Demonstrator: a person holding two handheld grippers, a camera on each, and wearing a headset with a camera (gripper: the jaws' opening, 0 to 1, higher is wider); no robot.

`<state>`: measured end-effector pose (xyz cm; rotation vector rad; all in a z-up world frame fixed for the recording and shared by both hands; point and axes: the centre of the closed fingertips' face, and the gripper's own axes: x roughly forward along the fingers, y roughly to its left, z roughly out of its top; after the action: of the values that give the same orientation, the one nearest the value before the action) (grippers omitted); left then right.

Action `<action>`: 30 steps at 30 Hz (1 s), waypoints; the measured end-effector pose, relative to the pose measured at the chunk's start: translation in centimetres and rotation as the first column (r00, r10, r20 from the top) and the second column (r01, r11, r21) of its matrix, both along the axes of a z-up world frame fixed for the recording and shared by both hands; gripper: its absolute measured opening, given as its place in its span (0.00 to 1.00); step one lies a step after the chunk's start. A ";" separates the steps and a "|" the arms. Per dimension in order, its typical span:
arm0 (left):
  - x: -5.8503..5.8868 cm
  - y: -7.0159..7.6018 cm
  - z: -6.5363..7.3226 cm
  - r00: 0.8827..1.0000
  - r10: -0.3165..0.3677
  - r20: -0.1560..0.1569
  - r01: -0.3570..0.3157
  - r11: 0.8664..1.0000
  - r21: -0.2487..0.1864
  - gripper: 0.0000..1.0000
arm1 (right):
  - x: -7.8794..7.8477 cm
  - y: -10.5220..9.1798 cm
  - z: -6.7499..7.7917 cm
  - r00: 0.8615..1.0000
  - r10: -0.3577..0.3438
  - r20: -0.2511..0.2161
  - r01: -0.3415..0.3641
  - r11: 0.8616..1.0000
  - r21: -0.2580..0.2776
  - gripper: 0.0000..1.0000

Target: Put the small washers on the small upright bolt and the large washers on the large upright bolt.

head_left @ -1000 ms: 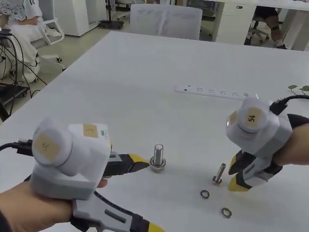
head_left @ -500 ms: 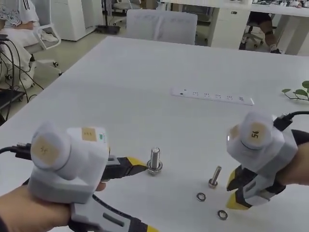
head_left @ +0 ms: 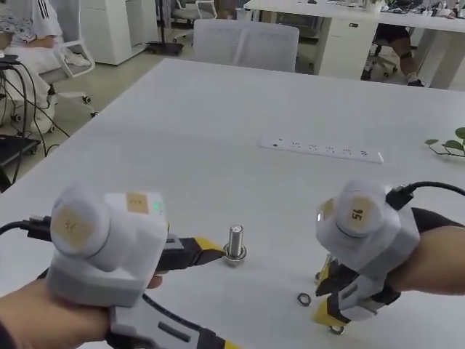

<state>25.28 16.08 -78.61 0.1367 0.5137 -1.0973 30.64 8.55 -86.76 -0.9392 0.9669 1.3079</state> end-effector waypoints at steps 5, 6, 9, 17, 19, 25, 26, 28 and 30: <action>0.0 0.0 0.1 1.000 0.001 0.002 -0.001 1.000 -0.002 0.88 | 0.4 0.5 -0.2 1.000 -0.018 0.017 0.018 1.000 0.020 0.23; 0.0 0.0 0.1 1.000 0.001 0.002 -0.001 1.000 -0.002 0.88 | 0.4 0.6 -0.3 0.999 -0.024 0.021 0.024 0.999 0.023 0.23; 0.0 0.0 0.0 1.000 0.002 0.001 -0.002 1.000 -0.001 0.88 | 0.8 0.9 -0.3 0.998 -0.045 0.036 0.044 0.998 0.036 0.23; 0.0 0.1 0.0 1.000 0.004 0.001 -0.004 1.000 -0.001 0.88 | 1.2 1.0 -0.8 0.997 -0.068 0.047 0.067 0.997 0.034 0.23; -0.1 0.1 0.0 1.000 0.005 0.001 -0.005 1.000 -0.002 0.88 | 1.2 0.9 -1.0 0.996 -0.070 0.047 0.069 0.997 0.026 0.23; 0.0 0.2 0.0 1.000 0.006 0.001 -0.006 1.000 -0.003 0.88 | 0.9 1.0 -1.0 0.996 -0.087 0.023 0.086 0.996 0.031 0.21; 0.0 0.2 0.0 1.000 0.006 0.002 -0.006 1.000 -0.003 0.88 | 0.9 1.0 -1.0 0.995 -0.094 0.018 0.093 0.995 0.030 0.20; 0.0 0.2 0.0 1.000 0.006 0.002 -0.006 1.000 -0.003 0.88 | 0.9 0.9 -1.0 0.994 -0.105 0.012 0.105 0.994 0.033 0.20; -0.1 0.2 0.0 1.000 0.006 0.002 -0.006 1.000 -0.003 0.88 | 0.8 0.9 -1.0 0.994 -0.107 0.012 0.107 0.994 0.032 0.20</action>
<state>25.22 16.26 -78.59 0.1338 0.5103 -1.0923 31.46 9.47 -87.76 -0.8600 0.9706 1.2213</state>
